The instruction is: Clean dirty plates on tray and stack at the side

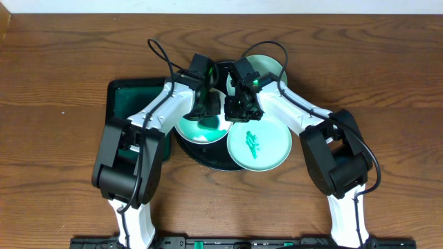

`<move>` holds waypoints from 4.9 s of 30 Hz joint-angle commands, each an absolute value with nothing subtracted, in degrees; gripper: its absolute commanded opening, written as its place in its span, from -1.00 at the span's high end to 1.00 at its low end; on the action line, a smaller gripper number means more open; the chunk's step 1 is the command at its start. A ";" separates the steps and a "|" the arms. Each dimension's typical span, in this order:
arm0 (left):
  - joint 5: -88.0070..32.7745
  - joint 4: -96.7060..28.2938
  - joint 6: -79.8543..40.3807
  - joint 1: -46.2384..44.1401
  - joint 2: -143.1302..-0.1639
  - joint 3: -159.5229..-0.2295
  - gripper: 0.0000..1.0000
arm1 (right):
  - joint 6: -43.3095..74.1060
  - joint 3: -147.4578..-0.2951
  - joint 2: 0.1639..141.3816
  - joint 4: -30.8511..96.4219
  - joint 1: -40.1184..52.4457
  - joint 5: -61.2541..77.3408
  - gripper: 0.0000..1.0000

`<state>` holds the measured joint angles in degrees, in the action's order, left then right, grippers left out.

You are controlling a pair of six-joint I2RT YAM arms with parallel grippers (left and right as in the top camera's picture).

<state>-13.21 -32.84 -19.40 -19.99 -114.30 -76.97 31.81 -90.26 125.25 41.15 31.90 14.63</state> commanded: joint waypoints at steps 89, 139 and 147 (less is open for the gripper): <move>-3.70 -60.36 -23.03 4.21 -117.84 -88.73 -0.61 | 17.50 -93.93 126.65 39.42 32.82 15.42 0.97; -4.56 -60.64 -23.22 4.21 -117.84 -88.73 -0.63 | -9.54 -96.38 107.79 42.02 45.36 -45.06 0.98; -4.54 -60.69 -23.22 4.21 -117.84 -88.73 -0.62 | -13.45 -96.38 107.79 41.06 50.09 -55.77 0.98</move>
